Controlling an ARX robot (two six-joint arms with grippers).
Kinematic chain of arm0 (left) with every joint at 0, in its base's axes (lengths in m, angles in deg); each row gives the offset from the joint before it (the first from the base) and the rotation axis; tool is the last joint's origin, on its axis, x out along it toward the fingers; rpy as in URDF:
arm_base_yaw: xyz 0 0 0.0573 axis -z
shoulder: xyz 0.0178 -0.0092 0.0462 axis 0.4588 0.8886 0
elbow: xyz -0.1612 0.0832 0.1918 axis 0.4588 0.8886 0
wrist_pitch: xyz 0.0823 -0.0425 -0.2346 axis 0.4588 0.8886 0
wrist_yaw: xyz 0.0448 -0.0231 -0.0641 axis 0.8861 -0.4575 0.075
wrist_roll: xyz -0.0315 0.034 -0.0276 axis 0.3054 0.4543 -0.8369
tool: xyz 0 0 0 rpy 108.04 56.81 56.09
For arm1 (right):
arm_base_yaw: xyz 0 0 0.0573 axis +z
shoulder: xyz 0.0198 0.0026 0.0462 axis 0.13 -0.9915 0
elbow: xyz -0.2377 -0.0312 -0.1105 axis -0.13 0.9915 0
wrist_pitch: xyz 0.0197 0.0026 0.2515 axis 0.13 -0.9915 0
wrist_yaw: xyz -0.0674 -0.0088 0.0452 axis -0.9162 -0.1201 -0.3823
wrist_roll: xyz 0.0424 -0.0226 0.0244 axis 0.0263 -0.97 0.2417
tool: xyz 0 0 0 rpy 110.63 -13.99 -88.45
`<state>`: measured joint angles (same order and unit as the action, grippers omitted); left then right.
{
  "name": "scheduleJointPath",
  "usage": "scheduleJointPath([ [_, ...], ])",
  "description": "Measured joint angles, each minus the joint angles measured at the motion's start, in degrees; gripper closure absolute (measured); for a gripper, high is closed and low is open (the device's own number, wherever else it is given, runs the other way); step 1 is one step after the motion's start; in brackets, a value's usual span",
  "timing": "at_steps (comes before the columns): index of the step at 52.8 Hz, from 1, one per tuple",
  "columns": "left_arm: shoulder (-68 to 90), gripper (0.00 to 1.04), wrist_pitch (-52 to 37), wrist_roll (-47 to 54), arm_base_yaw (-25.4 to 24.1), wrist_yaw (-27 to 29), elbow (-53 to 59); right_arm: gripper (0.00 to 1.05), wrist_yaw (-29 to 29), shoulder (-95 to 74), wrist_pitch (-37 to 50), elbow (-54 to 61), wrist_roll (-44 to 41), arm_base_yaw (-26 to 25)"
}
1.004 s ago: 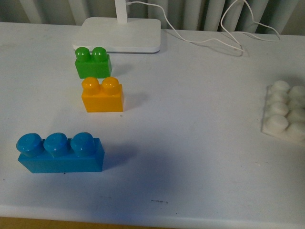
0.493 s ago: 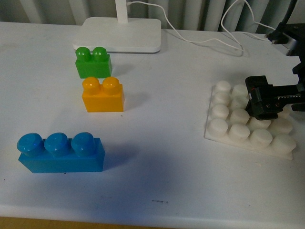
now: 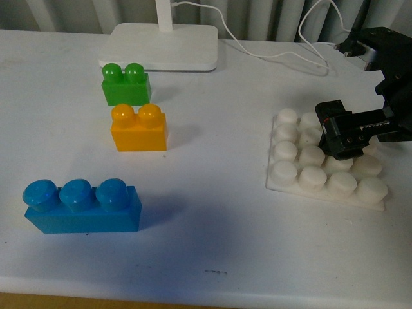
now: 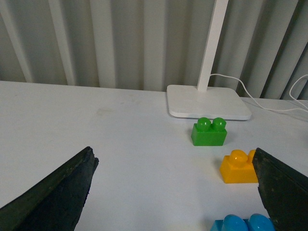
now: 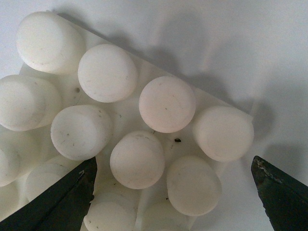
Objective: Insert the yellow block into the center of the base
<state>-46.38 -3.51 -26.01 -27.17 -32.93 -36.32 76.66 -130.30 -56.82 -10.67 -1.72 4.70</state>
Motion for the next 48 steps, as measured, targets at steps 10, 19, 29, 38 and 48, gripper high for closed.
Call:
scheduleJointPath([
  [10, 0.00, 0.06, 0.00, 0.00, 0.00, 0.00, 0.00, 0.09, 0.85, 0.22, -0.74, -0.02, -0.50, -0.24],
  [19, 0.00, 0.06, 0.00, 0.00, 0.00, 0.00, 0.00, 0.09, 0.46, 0.22, -0.50, 0.24, -0.24, 0.42],
  [29, 0.00, 0.06, 0.00, 0.00, 0.00, 0.00, 0.00, 0.09, 1.29, -0.52, -0.50, -0.44, 4.42, 2.89],
  [38, 0.00, 0.06, 0.00, 0.00, 0.00, 0.00, 0.00, 0.09, 1.29, -1.64, -0.52, -1.75, 6.67, 5.66],
  [48, 0.00, 0.06, 0.00, 0.00, 0.00, 0.00, 0.00, 0.09, 1.27, -2.23, -0.72, -2.64, 7.63, 6.69],
])
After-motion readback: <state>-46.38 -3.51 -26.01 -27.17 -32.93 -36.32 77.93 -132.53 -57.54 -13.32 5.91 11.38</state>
